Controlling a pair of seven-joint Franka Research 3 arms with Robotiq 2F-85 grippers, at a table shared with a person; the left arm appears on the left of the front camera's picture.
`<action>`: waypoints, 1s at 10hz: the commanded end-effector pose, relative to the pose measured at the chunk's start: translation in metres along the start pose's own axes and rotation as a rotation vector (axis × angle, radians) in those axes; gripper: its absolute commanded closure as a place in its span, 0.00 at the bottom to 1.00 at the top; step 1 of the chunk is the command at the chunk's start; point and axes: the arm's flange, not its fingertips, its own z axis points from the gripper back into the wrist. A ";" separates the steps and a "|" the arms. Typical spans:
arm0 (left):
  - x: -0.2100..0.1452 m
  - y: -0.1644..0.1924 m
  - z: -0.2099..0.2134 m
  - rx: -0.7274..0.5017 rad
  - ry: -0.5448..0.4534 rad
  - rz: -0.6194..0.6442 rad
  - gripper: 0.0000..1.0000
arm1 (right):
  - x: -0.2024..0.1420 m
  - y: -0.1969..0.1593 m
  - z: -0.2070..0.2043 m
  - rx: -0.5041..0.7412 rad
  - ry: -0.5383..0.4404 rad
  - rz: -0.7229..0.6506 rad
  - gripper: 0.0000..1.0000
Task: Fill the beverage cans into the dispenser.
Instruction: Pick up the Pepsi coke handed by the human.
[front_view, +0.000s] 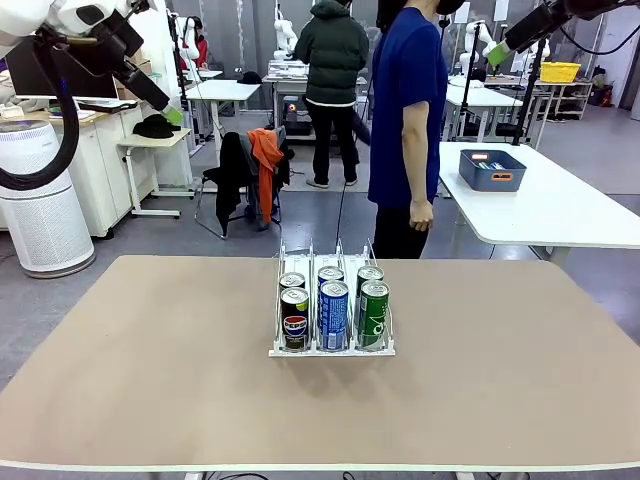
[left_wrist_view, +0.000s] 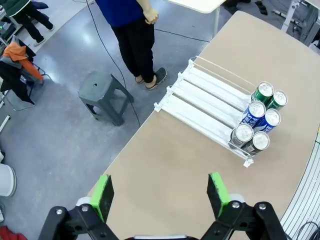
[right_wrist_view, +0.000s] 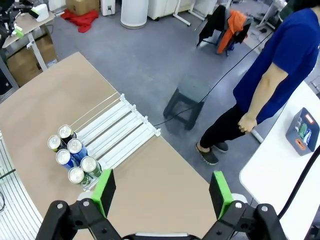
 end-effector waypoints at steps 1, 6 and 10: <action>0.002 -0.001 0.002 -0.012 -0.014 0.008 0.00 | -0.003 0.002 -0.005 -0.002 -0.011 0.017 0.00; 0.002 -0.001 0.001 0.001 -0.003 -0.004 0.00 | -0.003 0.002 -0.005 -0.002 -0.011 0.017 0.00; 0.021 -0.024 0.024 -0.057 0.031 -0.045 0.00 | 0.005 0.006 0.023 0.090 0.070 -0.036 0.00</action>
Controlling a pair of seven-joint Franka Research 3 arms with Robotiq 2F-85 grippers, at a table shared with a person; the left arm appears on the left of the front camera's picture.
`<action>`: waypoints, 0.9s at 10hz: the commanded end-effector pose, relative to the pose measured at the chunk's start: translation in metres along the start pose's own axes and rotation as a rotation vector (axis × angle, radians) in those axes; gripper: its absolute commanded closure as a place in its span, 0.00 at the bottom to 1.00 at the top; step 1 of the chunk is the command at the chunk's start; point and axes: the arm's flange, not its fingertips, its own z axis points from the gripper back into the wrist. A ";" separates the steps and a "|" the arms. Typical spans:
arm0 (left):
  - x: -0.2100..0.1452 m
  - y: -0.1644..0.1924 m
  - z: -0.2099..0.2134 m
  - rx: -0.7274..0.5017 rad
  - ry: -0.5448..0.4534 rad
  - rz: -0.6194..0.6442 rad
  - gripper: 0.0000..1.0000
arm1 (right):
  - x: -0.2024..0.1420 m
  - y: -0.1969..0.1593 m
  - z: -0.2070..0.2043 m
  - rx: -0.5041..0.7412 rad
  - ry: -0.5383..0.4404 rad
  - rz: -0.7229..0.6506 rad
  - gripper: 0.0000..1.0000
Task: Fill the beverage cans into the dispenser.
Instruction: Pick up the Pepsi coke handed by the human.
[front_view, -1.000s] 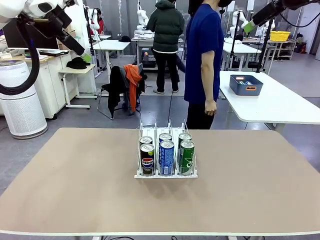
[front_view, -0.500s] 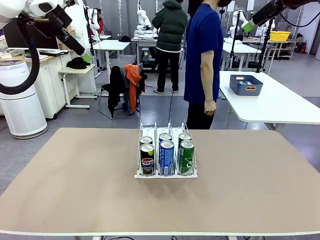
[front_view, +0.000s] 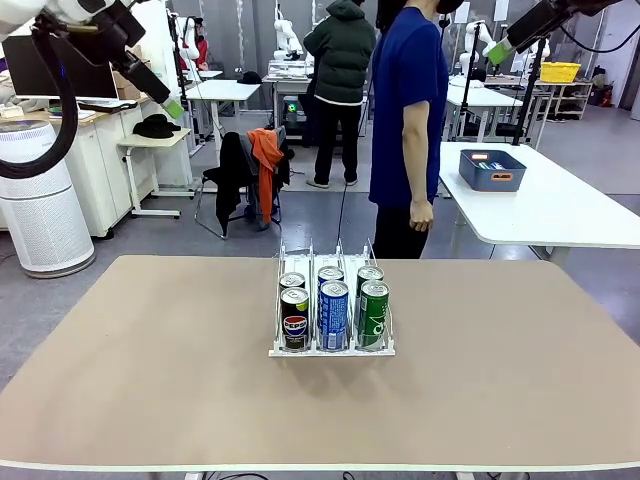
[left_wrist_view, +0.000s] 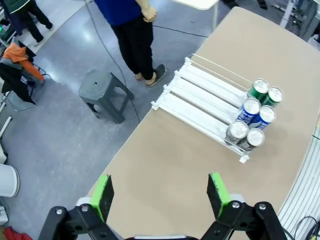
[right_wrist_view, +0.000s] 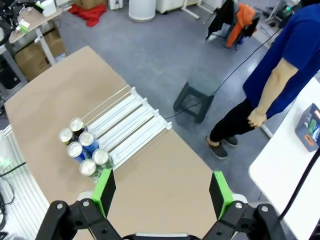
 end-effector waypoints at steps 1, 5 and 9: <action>0.006 -0.009 0.011 -0.067 0.011 -0.057 0.00 | 0.001 -0.005 0.024 0.068 0.049 -0.029 0.00; 0.008 -0.014 0.040 -0.176 -0.023 -0.177 0.00 | -0.004 -0.010 0.056 0.085 0.049 0.030 0.00; 0.008 -0.016 0.047 -0.153 -0.030 -0.178 0.00 | -0.004 -0.010 0.063 0.059 0.047 0.020 0.00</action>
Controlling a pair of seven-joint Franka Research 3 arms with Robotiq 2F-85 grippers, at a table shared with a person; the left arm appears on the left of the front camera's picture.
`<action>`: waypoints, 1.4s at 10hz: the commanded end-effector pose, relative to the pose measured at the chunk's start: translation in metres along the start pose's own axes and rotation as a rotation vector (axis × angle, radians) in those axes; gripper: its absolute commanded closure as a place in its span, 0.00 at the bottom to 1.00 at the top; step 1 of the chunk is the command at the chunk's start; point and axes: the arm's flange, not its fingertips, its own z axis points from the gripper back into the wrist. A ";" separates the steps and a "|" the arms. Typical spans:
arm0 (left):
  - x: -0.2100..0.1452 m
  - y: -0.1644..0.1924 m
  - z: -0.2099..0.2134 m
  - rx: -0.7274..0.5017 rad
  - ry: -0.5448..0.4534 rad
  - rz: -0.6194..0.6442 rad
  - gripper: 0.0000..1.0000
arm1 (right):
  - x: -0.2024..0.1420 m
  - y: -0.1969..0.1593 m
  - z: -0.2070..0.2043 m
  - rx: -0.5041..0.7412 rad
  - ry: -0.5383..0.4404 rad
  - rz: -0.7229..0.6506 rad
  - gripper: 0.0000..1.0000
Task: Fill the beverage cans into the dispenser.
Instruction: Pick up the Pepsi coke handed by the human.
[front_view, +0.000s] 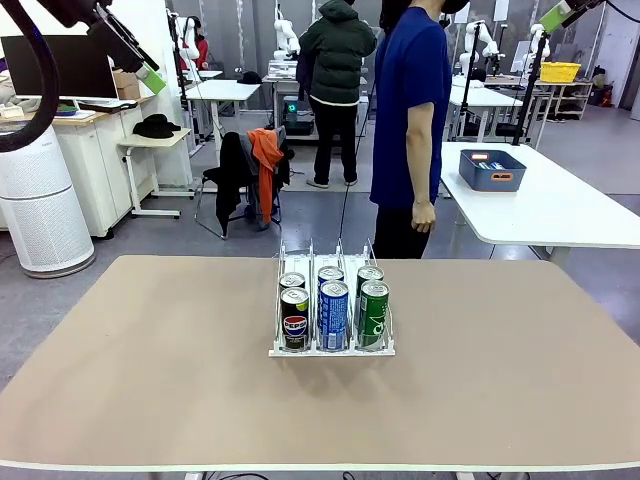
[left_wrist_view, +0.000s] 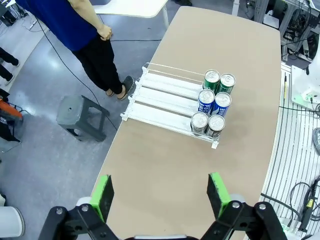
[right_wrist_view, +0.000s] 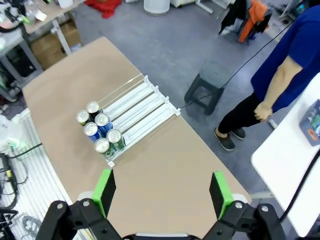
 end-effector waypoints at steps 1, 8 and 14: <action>0.001 0.001 -0.006 0.002 0.012 0.009 0.00 | 0.002 0.005 -0.002 -0.002 0.013 0.005 0.00; 0.014 -0.001 0.013 -0.022 -0.071 0.151 0.00 | 0.002 0.005 -0.002 -0.002 0.013 0.005 0.00; 0.023 0.000 0.016 -0.010 -0.100 0.205 0.00 | 0.003 0.001 -0.001 -0.090 -0.002 -0.092 0.00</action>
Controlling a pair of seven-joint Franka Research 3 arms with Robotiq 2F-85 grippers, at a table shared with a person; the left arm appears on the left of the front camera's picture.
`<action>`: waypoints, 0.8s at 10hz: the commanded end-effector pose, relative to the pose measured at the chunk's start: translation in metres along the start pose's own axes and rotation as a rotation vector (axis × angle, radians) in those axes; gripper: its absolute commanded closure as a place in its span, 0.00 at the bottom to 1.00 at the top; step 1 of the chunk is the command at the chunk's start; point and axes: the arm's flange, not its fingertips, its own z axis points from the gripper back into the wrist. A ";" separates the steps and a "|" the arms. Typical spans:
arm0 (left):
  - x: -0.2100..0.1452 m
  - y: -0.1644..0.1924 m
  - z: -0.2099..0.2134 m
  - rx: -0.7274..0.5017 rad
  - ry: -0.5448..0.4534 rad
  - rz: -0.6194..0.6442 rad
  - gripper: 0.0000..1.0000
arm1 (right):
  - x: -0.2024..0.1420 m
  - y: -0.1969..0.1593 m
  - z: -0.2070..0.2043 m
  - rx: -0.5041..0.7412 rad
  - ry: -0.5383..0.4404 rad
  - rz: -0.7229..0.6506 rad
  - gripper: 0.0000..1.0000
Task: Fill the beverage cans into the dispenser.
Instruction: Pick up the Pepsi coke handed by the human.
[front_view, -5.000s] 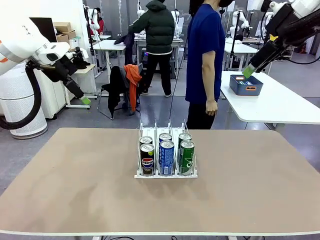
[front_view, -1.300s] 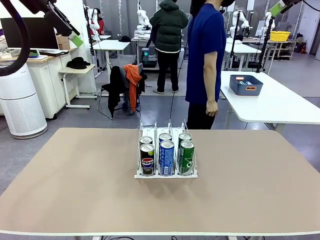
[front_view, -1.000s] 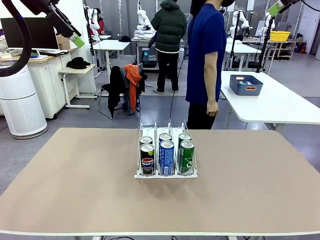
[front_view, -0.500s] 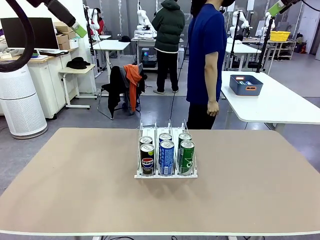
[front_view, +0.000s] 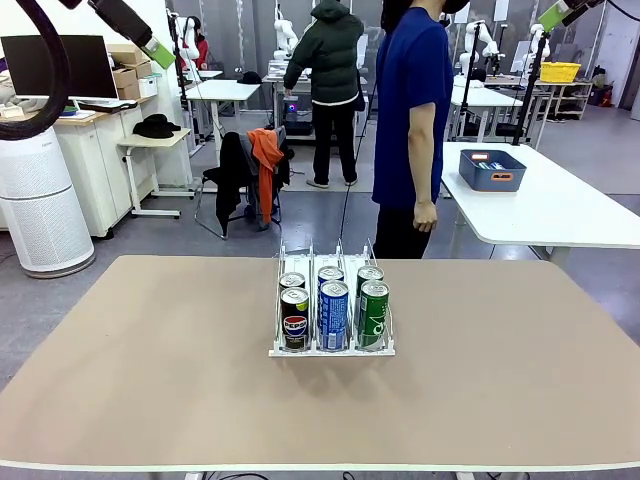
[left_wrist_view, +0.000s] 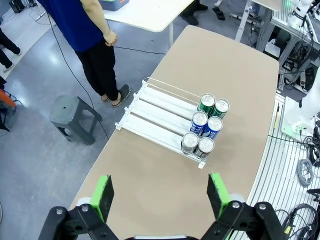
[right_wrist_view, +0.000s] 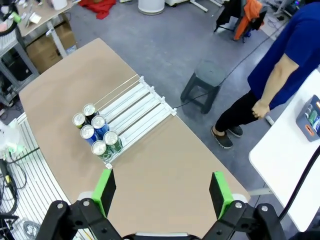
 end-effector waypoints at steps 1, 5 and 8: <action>0.012 0.000 0.004 0.009 -0.047 0.091 0.00 | -0.001 -0.001 -0.001 -0.073 0.001 -0.071 0.00; 0.040 0.006 0.007 0.056 -0.029 0.037 0.00 | -0.015 -0.012 -0.002 -0.050 -0.014 -0.060 0.00; 0.041 0.005 0.005 0.045 -0.019 -0.010 0.00 | -0.017 -0.019 -0.004 -0.053 -0.037 -0.053 0.00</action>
